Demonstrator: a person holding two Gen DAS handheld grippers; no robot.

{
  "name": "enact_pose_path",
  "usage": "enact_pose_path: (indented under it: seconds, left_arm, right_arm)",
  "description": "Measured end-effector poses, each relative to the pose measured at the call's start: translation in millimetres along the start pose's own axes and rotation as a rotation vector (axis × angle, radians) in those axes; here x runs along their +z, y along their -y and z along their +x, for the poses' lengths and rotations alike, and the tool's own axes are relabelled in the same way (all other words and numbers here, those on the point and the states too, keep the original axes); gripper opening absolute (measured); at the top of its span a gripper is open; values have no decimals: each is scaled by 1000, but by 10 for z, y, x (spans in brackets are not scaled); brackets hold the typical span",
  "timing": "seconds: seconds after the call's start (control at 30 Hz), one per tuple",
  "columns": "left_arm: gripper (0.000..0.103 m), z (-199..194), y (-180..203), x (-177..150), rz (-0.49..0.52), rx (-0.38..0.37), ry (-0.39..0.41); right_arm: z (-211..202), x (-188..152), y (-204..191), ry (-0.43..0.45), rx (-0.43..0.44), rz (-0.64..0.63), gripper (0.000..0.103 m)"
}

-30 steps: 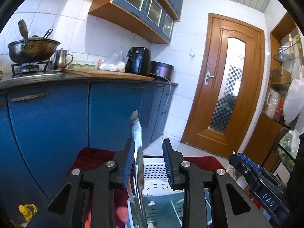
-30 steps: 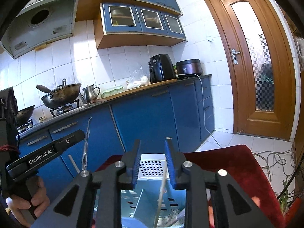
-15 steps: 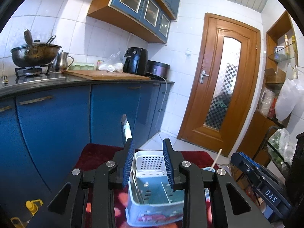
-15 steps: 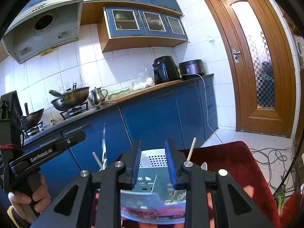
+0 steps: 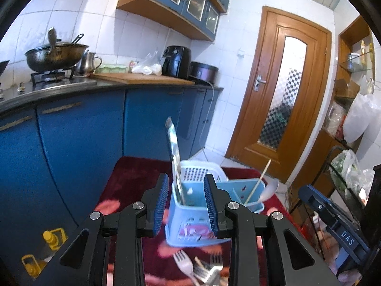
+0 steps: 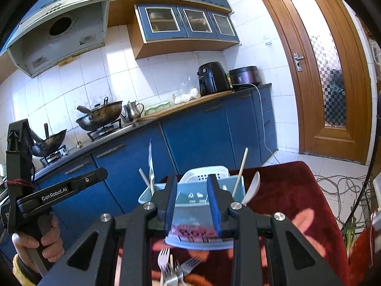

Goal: Organize utensils
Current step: 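Open both tools and withdraw them from the holder, then move both open tools down to the forks on the cloth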

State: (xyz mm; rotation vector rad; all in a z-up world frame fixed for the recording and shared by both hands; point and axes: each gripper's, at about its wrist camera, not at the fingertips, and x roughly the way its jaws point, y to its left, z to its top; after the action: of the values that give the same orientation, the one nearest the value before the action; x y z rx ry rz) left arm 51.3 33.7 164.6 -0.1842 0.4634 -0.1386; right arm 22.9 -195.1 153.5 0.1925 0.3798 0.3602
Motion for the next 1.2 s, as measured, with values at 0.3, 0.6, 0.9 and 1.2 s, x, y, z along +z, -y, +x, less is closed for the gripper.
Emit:
enact_pose_path:
  seconds: [0.3,0.6,0.9,1.2]
  left_arm:
    - [31,-82,-57,-354,17,32,-93]
    - [31,-103,-156,-702,8,60,-166]
    - [32,-21,-284,-954,0,96,-224]
    - [32,133,-428,-1192,-22,125,-284]
  right_arm:
    - [-82,-258,-67,-79,-11,-19,29]
    - [-32,-580,-150,-166,-2,-32,29]
    - [157,-886,-235,-262,4,-48,29]
    - [386,-1150,-288,-361,11,-52,35]
